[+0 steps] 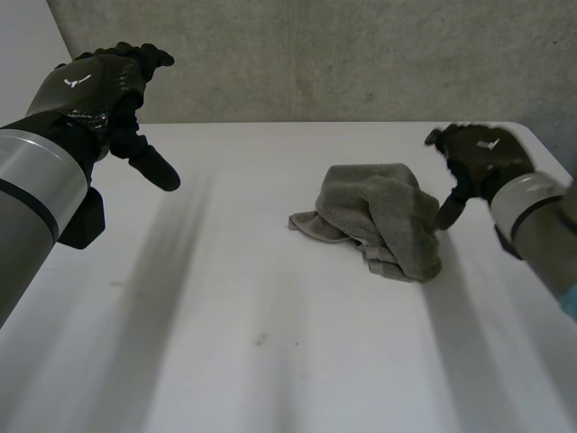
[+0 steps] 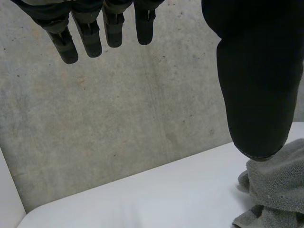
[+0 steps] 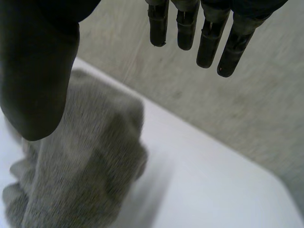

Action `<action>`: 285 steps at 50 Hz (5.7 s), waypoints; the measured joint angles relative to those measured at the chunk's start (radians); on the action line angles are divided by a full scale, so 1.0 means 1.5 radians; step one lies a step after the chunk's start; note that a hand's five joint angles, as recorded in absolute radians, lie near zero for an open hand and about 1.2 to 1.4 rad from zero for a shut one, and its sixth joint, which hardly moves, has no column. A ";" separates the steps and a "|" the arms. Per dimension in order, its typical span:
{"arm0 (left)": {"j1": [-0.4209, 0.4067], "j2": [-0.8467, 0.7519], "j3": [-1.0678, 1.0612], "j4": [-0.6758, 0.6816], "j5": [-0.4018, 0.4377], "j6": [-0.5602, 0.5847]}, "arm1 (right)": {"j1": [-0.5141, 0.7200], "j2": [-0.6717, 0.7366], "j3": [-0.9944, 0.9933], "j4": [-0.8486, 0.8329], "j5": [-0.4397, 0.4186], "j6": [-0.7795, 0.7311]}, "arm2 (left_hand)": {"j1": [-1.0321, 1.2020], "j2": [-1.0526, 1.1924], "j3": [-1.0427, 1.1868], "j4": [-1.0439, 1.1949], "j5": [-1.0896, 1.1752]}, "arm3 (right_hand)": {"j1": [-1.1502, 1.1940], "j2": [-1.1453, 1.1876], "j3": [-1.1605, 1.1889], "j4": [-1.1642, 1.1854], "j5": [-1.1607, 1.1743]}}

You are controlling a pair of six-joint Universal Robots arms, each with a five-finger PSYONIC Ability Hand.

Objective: Fold the towel.

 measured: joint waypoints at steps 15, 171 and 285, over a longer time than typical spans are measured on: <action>-0.003 -0.017 -0.010 0.017 0.000 0.002 | -0.022 0.208 0.014 -0.240 -0.091 0.120 | 0.000 0.000 0.000 0.000 0.000 | 0.618 0.610 0.606 0.600 0.625; -0.110 -0.071 -0.294 0.165 -0.057 -0.043 | -0.065 -0.022 0.336 -0.213 -0.150 -0.140 | 0.071 0.073 0.073 0.073 0.043 | 0.747 0.717 0.722 0.721 0.735; 0.094 -0.057 -0.007 0.140 0.027 -0.068 | -0.009 -0.071 -0.157 -0.014 -0.006 -0.153 | 0.681 0.702 0.700 0.702 0.662 | 0.750 0.717 0.727 0.721 0.741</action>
